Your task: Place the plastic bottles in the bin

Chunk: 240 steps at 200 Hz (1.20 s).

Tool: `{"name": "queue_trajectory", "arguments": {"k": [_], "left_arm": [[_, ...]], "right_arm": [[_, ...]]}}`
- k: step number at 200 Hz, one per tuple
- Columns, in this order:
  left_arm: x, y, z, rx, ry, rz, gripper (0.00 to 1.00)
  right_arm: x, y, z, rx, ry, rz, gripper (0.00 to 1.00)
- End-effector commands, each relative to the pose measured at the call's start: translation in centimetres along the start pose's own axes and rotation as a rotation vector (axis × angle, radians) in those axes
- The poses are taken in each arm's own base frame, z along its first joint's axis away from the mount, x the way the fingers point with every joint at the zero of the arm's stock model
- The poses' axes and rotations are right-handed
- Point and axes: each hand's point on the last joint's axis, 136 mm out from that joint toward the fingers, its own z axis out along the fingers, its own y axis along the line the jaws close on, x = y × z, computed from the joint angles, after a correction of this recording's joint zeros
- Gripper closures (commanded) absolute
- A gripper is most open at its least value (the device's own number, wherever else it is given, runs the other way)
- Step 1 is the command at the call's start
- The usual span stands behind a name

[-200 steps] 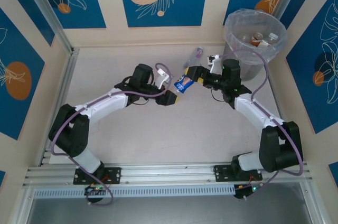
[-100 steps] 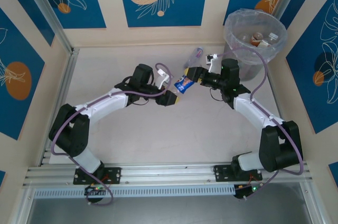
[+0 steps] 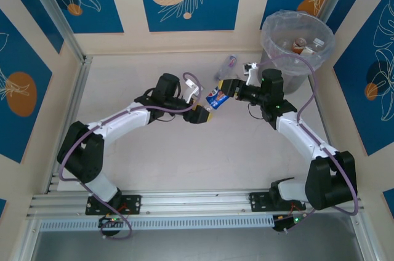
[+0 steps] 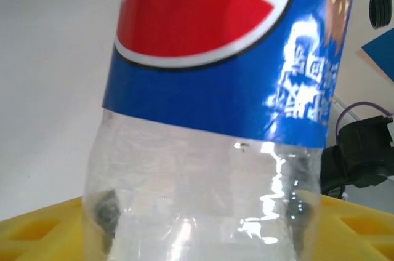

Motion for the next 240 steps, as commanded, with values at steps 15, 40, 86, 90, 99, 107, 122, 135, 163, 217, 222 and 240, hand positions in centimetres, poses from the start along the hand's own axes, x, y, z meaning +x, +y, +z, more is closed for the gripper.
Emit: {"name": "queue_trajectory", "arguments": {"k": [15,40,86,90,99,107,122,135,163,217,222,240], "left_arm": [[-1.8,-1.9,-1.2,0.033,-0.067,0.053,0.21],[-2.0,-2.5,-1.6,0.052,-0.085,0.07,0.15],[-2.7,-2.5,-2.7,0.004,-0.141,0.097,0.01],[-2.7,-2.4,-2.8,-0.006,-0.146,0.097,0.01],[-3.0,-2.0,-3.1,-0.037,-0.164,0.094,0.01],[-3.1,-1.5,-3.4,-0.073,-0.181,0.088,0.01],[-3.3,-0.1,-4.1,-0.167,-0.214,0.07,0.01],[-3.3,1.3,-4.7,-0.261,-0.232,0.051,0.01],[-2.8,3.9,-6.1,-0.421,-0.263,0.011,0.01],[-2.3,7.1,-9.1,-0.652,-0.348,-0.057,0.01],[-2.2,7.4,-9.4,-0.671,-0.356,-0.066,0.01],[-1.8,8.3,-10.3,-0.737,-0.372,-0.094,0.01]], "right_arm": [[-0.7,1.1,-0.7,-0.005,-0.011,-0.056,0.49],[-0.8,1.3,-1.0,-0.003,-0.016,-0.063,0.5],[-1.4,1.5,-2.0,0.036,-0.049,-0.09,0.51],[-1.5,1.5,-2.1,0.042,-0.053,-0.095,0.51],[-1.7,1.5,-2.5,0.062,-0.06,-0.105,0.52],[-1.9,1.4,-2.8,0.079,-0.068,-0.118,0.52],[-2.3,1.5,-3.3,0.105,-0.082,-0.141,0.52],[-2.5,1.5,-3.7,0.128,-0.087,-0.159,0.52],[-2.9,1.6,-4.5,0.166,-0.097,-0.197,0.52],[-4.2,2.4,-5.6,0.194,-0.121,-0.268,0.53],[-4.3,2.5,-5.7,0.196,-0.125,-0.272,0.52],[-5.0,2.8,-6.0,0.206,-0.136,-0.304,0.53]]}}
